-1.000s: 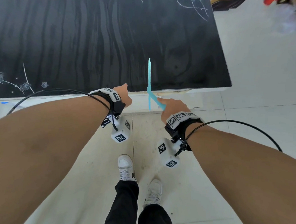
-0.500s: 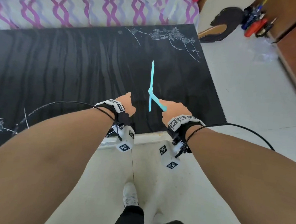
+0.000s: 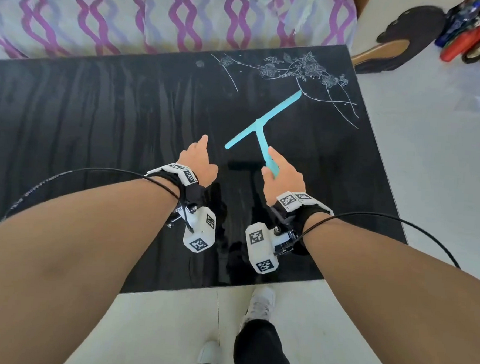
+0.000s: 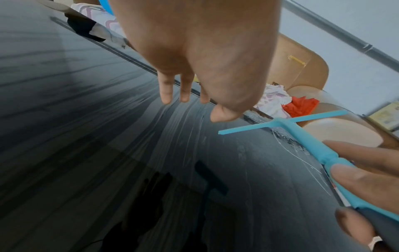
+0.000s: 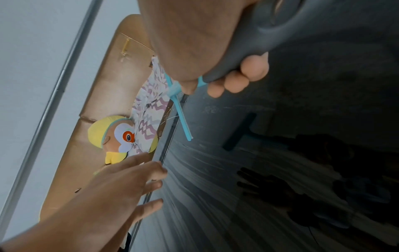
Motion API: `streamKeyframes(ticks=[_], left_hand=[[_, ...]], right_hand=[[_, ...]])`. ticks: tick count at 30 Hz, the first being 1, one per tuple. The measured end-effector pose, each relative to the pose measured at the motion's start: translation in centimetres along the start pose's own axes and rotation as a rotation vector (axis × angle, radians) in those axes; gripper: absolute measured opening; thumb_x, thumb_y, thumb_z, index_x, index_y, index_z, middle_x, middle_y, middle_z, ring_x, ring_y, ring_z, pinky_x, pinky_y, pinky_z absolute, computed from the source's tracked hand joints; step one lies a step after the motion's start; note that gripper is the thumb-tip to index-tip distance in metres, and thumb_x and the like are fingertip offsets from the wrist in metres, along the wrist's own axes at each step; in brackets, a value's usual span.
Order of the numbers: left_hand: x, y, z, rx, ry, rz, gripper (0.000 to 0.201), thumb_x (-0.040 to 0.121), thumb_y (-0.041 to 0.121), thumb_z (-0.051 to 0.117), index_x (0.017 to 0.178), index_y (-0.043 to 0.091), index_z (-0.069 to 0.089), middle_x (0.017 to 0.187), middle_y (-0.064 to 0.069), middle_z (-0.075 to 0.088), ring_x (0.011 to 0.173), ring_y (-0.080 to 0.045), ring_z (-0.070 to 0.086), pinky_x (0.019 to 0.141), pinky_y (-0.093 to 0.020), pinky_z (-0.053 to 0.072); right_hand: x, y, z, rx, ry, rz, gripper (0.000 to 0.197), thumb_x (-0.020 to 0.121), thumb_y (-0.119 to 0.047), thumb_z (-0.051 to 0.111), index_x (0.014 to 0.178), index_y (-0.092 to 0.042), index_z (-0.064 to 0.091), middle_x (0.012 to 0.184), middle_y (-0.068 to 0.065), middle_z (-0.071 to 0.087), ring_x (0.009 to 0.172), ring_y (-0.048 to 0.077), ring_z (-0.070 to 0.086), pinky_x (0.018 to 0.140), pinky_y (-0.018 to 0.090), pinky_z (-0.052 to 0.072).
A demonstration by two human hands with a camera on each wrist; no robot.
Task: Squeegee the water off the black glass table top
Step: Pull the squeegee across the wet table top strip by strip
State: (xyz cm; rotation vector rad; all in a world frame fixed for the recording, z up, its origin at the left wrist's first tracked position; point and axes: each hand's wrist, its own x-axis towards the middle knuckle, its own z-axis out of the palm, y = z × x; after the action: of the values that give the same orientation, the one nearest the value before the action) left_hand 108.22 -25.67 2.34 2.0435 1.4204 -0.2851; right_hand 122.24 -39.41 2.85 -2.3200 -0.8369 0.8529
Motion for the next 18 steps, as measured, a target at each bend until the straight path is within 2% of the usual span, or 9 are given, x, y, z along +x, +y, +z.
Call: streamKeyframes(ticks=[2,6,9,11,13,16,18], left_hand=[[2.7,-0.4,0.1,-0.008,0.025,-0.005,0.079,0.088,0.019,0.053,0.153,0.017,0.009,0.154,-0.008,0.03,0.137,-0.032,0.036,0.109,-0.046,0.037],[8.0,-1.0,-0.4,0.006,0.038,-0.008,0.074,0.087,0.02,0.052,0.152,0.017,0.017,0.149,-0.007,0.04,0.134,-0.031,0.041,0.108,-0.041,0.038],[12.2,-1.7,-0.3,0.059,0.022,0.012,0.069,0.087,0.02,0.051,0.15,0.016,0.024,0.146,-0.008,0.045,0.133,-0.031,0.043,0.108,-0.041,0.038],[15.0,-2.1,-0.2,0.091,0.042,0.036,0.066,0.086,0.019,0.051,0.149,0.018,0.029,0.146,-0.01,0.042,0.133,-0.032,0.041,0.108,-0.042,0.038],[17.4,-2.3,-0.4,0.112,0.072,0.047,0.063,0.086,0.02,0.05,0.147,0.02,0.033,0.15,-0.007,0.037,0.135,-0.032,0.038,0.108,-0.044,0.038],[21.0,-2.6,-0.7,0.162,0.116,0.067,0.061,0.088,0.024,0.052,0.146,0.023,0.035,0.154,0.001,0.03,0.139,-0.028,0.032,0.107,-0.046,0.037],[23.9,-3.0,-1.3,0.207,0.138,0.096,0.064,0.088,0.028,0.058,0.146,0.024,0.032,0.155,0.002,0.025,0.141,-0.026,0.027,0.108,-0.046,0.035]], right_hand=[[2.8,-0.1,1.1,0.028,-0.002,-0.008,0.049,0.101,-0.029,0.045,0.149,-0.037,0.034,0.129,0.001,0.062,0.112,0.027,0.06,0.095,0.031,0.045],[8.2,-1.2,3.6,0.139,0.042,-0.018,0.048,0.101,-0.032,0.043,0.147,-0.041,0.034,0.12,0.002,0.065,0.099,0.029,0.065,0.093,0.041,0.052],[12.4,-2.0,6.0,0.217,0.08,-0.012,0.047,0.097,-0.04,0.042,0.144,-0.043,0.036,0.111,0.004,0.069,0.084,0.033,0.067,0.081,0.049,0.057],[15.0,-2.5,7.5,0.267,0.118,0.033,0.048,0.09,-0.049,0.04,0.137,-0.042,0.042,0.096,0.004,0.069,0.082,0.037,0.068,0.074,0.052,0.058],[17.3,-3.1,8.4,0.31,0.143,0.071,0.044,0.087,-0.051,0.04,0.126,-0.033,0.051,0.085,0.005,0.067,0.078,0.039,0.067,0.071,0.055,0.057],[20.7,-3.8,9.7,0.337,0.169,0.087,0.025,0.092,-0.045,0.042,0.107,-0.028,0.053,0.079,0.008,0.067,0.068,0.034,0.066,0.068,0.054,0.057],[23.3,-4.3,10.7,0.348,0.183,0.097,0.024,0.092,-0.045,0.04,0.104,-0.027,0.051,0.077,0.007,0.066,0.065,0.034,0.065,0.067,0.055,0.057]])
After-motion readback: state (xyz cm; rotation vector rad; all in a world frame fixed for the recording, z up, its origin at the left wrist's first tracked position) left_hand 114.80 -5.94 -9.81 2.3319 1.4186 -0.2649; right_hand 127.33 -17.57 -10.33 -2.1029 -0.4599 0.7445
